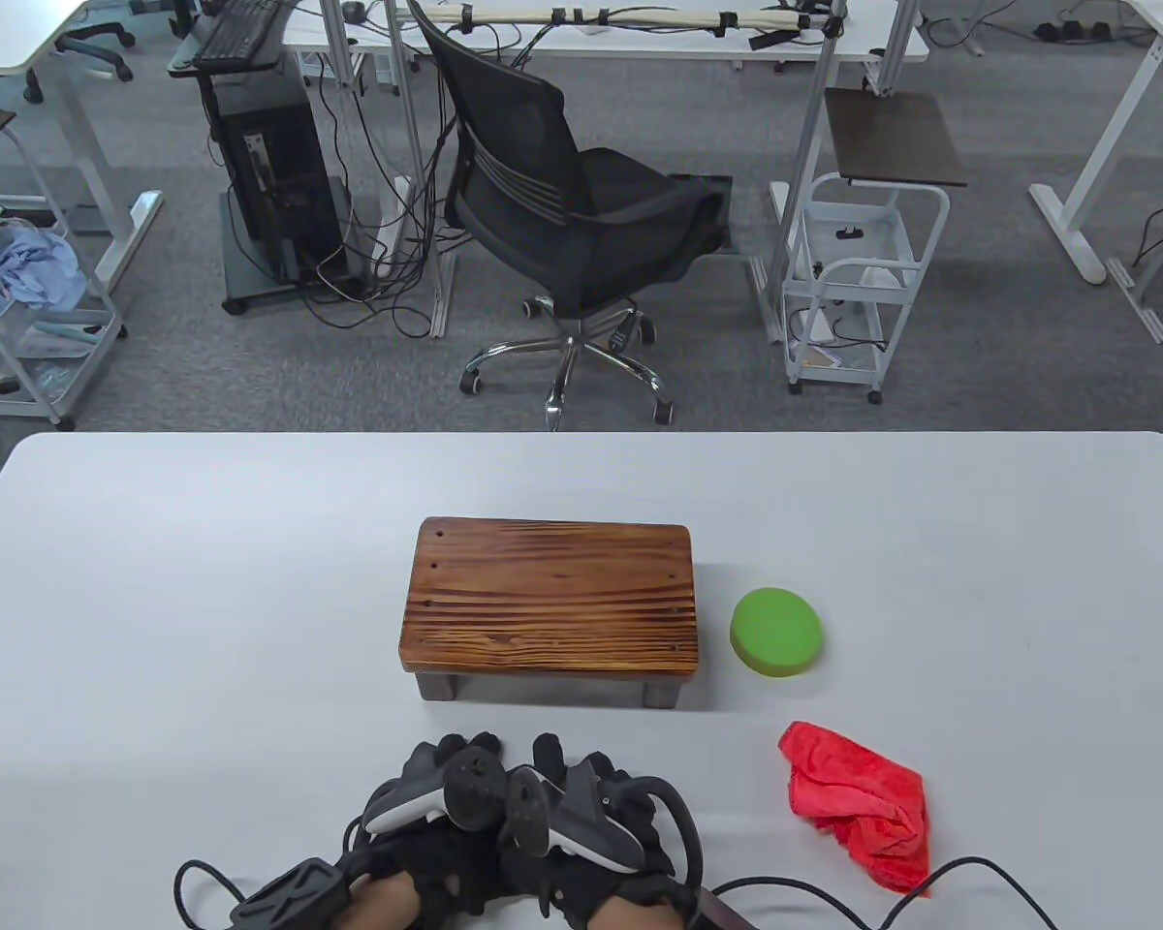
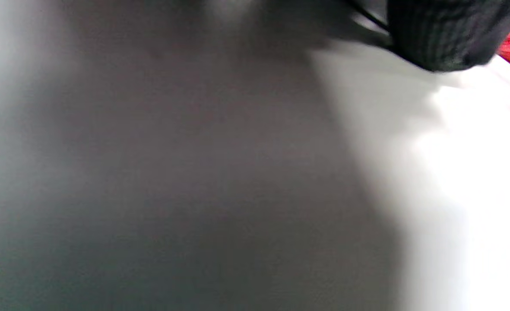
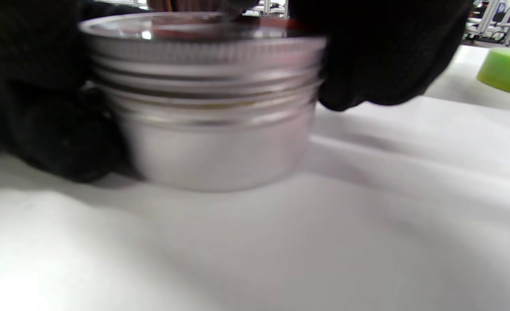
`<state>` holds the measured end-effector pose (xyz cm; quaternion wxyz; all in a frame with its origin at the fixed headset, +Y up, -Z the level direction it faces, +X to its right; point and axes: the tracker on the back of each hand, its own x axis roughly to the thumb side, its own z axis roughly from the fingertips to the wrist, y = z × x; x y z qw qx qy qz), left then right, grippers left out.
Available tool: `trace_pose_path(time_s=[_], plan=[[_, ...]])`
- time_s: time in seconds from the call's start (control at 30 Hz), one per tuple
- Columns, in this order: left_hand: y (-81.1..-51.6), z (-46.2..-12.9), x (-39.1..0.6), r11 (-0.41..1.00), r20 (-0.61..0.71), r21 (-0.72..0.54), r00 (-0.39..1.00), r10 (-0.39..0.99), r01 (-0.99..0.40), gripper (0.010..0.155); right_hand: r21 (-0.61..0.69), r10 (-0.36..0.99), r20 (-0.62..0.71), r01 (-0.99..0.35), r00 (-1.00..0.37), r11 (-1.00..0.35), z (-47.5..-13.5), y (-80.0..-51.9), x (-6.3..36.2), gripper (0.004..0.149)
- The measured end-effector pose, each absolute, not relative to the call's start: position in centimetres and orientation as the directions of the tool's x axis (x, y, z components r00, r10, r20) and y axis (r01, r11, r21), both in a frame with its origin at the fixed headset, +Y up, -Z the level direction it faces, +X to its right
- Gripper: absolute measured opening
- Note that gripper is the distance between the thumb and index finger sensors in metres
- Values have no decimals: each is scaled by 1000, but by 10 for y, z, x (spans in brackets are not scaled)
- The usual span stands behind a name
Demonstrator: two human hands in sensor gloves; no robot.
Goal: Dip and apply wood wax on stool
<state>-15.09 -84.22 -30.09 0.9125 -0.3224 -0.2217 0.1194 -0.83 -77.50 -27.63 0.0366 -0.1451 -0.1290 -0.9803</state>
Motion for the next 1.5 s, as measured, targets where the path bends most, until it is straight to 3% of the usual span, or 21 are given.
trace_pose_path(time_s=[0.4, 0.53, 0.73, 1.0, 1.5], plan=[[-843, -301, -151, 763, 331, -642, 870, 366, -77, 97, 338, 75, 365, 57, -928, -939, -281, -778, -4, 92], [-843, -300, -151, 765, 337, -640, 871, 358, -67, 96, 389, 115, 320, 20, -941, -921, -279, -779, 0, 101], [-843, -299, -151, 768, 336, -637, 874, 350, -62, 97, 372, -1, 208, 81, -978, -925, -278, -775, 2, 105], [-843, -299, -150, 769, 336, -637, 876, 347, -61, 96, 321, -58, 248, 138, -967, -937, -279, -779, -9, 98], [-844, -300, -151, 765, 331, -640, 872, 362, -75, 92, 390, 69, 364, 85, -929, -917, -284, -778, -3, 94]])
